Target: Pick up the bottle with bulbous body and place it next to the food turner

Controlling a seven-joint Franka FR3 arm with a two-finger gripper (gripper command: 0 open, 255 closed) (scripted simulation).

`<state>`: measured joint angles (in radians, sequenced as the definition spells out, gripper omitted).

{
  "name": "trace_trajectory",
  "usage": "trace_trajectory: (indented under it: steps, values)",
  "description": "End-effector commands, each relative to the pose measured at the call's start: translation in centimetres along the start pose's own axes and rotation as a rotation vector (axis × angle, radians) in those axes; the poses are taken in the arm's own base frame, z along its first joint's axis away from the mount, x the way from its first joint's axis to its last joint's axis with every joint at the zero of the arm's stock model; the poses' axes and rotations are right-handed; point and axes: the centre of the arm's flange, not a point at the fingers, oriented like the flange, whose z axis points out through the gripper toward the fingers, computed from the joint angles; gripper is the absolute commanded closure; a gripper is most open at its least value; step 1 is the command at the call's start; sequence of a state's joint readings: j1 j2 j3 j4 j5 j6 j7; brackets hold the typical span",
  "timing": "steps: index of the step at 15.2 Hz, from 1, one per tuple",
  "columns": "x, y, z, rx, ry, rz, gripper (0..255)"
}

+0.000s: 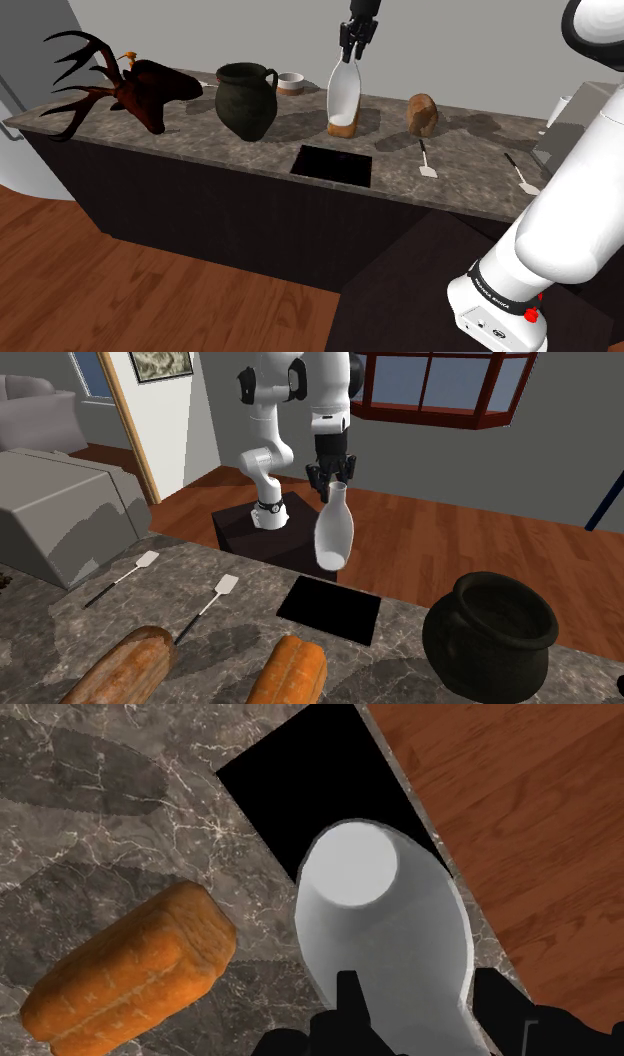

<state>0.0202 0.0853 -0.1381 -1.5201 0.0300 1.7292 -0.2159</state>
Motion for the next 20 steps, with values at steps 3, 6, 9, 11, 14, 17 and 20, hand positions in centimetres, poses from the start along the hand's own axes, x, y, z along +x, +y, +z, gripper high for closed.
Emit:
trace_trajectory:
  steps: [3, 6, 9, 11, 14, 17, 20]
  values:
    - [0.3, 0.1, -2.2, 0.0, 0.0, 0.0, 255]
    - [0.5, 0.1, -3.7, 0.0, 0.0, 0.0, 255]
    - [0.7, 0.1, -5.3, 0.0, 0.0, 0.0, 255]
    - [0.8, 0.1, -6.3, 0.0, 0.0, 0.0, 255]
    - [1.0, 0.1, -7.9, 0.0, 0.0, 0.0, 255]
    - [1.2, 0.1, -9.5, 0.0, 0.0, 0.0, 255]
    - [1.4, 0.2, -11.1, 0.0, 0.0, 0.0, 255]
